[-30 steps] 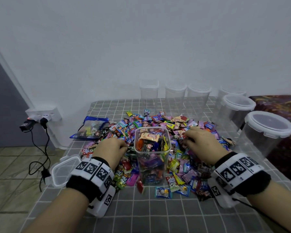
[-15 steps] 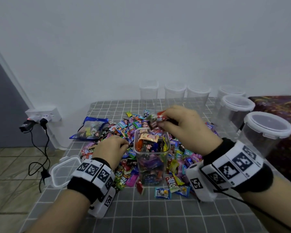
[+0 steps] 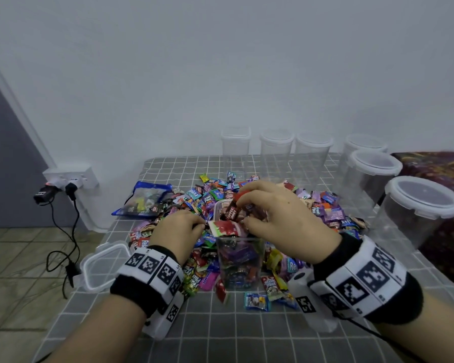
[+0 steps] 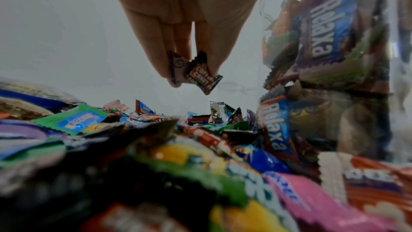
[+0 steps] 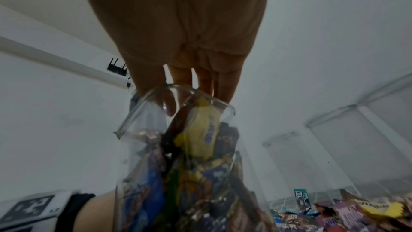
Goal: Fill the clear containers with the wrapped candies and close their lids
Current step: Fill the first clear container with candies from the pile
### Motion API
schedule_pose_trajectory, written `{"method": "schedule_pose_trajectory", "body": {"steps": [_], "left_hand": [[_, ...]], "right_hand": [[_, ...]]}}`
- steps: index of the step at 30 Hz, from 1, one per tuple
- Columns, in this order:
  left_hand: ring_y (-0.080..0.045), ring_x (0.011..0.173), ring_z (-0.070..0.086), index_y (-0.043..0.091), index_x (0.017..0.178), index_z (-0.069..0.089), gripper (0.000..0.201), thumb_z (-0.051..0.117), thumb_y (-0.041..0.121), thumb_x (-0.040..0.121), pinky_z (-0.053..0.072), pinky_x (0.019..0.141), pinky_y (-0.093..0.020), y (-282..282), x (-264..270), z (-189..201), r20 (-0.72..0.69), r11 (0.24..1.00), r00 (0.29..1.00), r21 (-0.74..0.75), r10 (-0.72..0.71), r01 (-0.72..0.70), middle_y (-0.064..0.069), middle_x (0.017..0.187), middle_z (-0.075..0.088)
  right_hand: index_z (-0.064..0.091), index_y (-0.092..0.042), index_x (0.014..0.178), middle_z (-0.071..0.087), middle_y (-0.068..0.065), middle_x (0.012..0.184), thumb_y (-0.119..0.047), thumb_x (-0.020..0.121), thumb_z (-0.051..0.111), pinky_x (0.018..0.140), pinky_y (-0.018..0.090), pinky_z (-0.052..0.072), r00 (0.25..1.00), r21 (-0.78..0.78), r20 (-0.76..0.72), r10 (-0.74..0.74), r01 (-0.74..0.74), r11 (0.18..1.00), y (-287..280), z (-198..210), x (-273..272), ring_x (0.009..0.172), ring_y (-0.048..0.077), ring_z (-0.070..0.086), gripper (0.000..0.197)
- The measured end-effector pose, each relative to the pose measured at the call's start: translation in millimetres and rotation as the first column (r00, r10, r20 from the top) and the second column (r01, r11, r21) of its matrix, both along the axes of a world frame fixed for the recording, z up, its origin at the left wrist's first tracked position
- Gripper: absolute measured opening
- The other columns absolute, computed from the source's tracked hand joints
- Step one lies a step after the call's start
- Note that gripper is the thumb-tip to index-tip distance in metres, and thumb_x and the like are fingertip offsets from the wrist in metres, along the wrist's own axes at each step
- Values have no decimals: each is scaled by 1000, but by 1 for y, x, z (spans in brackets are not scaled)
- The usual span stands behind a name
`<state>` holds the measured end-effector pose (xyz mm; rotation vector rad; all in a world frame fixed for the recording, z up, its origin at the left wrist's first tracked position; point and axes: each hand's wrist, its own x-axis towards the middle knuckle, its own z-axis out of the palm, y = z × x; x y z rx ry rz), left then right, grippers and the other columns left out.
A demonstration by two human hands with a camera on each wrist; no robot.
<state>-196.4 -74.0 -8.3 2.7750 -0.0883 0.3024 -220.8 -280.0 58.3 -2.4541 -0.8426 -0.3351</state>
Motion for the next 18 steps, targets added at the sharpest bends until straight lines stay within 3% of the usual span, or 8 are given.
{"method": "schedule_pose_trajectory", "body": {"steps": [3, 5, 7, 9, 12, 15, 18], "left_hand": [[-14, 98, 57, 20, 108, 69, 25, 50, 31, 96, 43, 80, -26, 0, 0, -1, 2, 1000, 1000, -2, -6, 6, 4, 107, 64], [-14, 97, 58, 20, 107, 70, 24, 51, 30, 95, 43, 80, -26, 1, 0, -1, 15, 1000, 1000, -20, -2, 3, 5, 107, 65], [-13, 97, 58, 21, 106, 70, 23, 52, 28, 94, 43, 81, -25, 2, 0, -1, 29, 999, 1000, -46, 0, 2, 5, 107, 65], [-13, 98, 58, 21, 105, 71, 22, 53, 26, 94, 44, 83, -26, 4, -2, -1, 61, 998, 998, -65, -15, 19, 6, 107, 66], [-11, 96, 58, 20, 104, 71, 20, 55, 24, 93, 42, 84, -23, 6, -7, 6, 127, 989, 992, -143, -26, 44, 5, 104, 67], [-9, 92, 57, 17, 102, 73, 17, 60, 18, 90, 44, 87, -26, 1, -14, 24, 254, 956, 967, -279, -20, 93, 3, 100, 68], [-6, 92, 58, 18, 101, 74, 17, 63, 17, 88, 44, 88, -24, -11, -24, 48, 366, 916, 930, -362, -32, 174, 9, 98, 66]], "right_hand": [[63, -13, 114, 50, -6, 129, -12, 88, 57, 87, -4, 20, 996, 100, -62, -65, 71, 992, -7, -3, -2, 117, 6, 43, 27], [60, -16, 118, 48, -8, 129, -16, 89, 58, 91, -4, 20, 990, 165, -104, -95, 111, 980, -12, -7, -4, 117, 2, 41, 29], [52, -21, 128, 46, -12, 132, -26, 88, 62, 103, 11, 28, 976, 235, -202, -77, 125, 964, -17, -14, -6, 118, -2, 38, 41], [36, -28, 141, 38, -16, 141, -45, 79, 70, 110, 26, 30, 931, 291, -365, -15, 130, 948, -22, -20, -10, 129, 0, 35, 72], [14, -33, 149, 24, -19, 150, -59, 66, 74, 113, 27, 25, 866, 287, -496, 61, 97, 953, -23, -30, -13, 137, -2, 25, 106], [13, -36, 148, 31, -16, 150, -51, 70, 75, 112, 28, 30, 845, 307, -524, 106, 71, 949, -20, -41, -12, 134, -1, 33, 101], [33, -46, 125, 51, -22, 127, -26, 78, 76, 92, 8, 38, 839, 385, -522, 156, 69, 920, -18, -42, -13, 114, -11, 50, 67]]}}
